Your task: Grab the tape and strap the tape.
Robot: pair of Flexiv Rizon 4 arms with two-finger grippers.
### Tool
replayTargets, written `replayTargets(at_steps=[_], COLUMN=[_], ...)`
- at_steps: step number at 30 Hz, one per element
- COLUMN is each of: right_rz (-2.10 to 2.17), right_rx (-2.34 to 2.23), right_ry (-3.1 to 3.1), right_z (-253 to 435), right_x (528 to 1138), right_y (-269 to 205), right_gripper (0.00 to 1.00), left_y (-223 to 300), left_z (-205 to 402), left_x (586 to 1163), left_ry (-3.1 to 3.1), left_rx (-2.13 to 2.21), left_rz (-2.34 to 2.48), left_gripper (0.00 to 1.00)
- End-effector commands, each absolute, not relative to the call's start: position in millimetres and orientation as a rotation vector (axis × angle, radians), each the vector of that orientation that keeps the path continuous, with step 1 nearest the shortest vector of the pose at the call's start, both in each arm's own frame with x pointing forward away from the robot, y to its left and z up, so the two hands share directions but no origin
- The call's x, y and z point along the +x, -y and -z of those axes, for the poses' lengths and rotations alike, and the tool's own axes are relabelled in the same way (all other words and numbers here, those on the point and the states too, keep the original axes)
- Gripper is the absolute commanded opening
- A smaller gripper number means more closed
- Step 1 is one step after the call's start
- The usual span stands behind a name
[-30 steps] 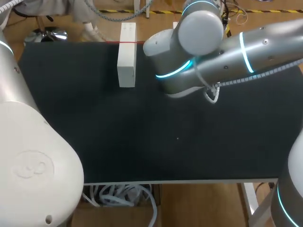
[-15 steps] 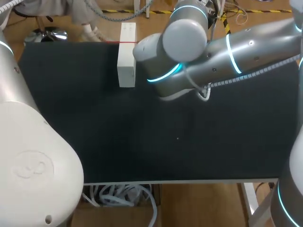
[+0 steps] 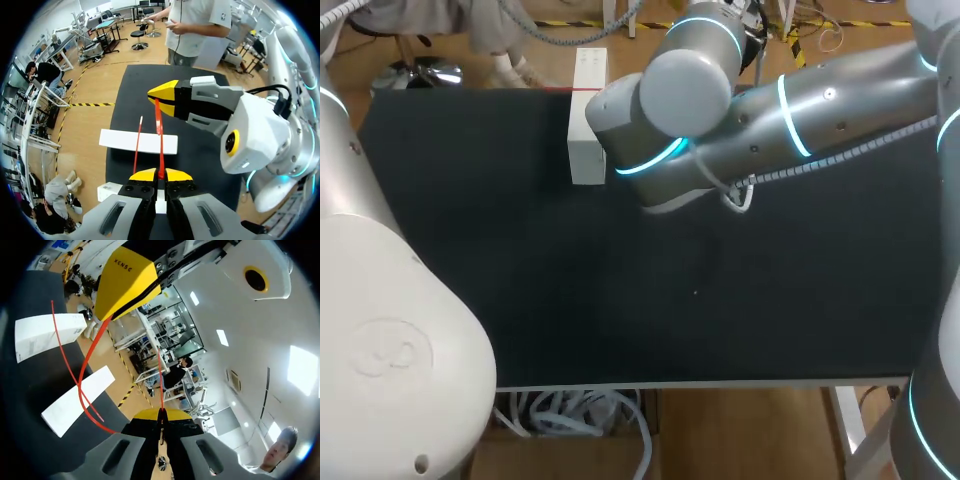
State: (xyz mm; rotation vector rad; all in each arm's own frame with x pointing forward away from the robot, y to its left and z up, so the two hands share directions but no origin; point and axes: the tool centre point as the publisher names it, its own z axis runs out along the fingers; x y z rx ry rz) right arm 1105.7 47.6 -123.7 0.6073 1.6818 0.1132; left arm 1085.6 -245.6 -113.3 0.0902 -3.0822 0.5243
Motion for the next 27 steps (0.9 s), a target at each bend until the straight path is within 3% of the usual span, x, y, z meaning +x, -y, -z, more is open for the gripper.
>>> replayTargets(at_steps=[1, 27], right_rz=[-0.077, 0.034], right_rx=[0.608, 0.514], right_ry=[-1.675, -1.645], right_z=[122.8, 116.6], right_x=[1108.0, 1105.2], right_y=[-53.9, -69.3], right_gripper=[0.0, 0.0], left_y=[246.2, 246.2], left_z=[112.2, 112.2], left_x=[1085.9, 1085.9], left_ry=[3.081, 3.081], left_rx=[0.093, 0.093], left_rz=[-0.517, -0.517], left_gripper=[0.0, 0.0])
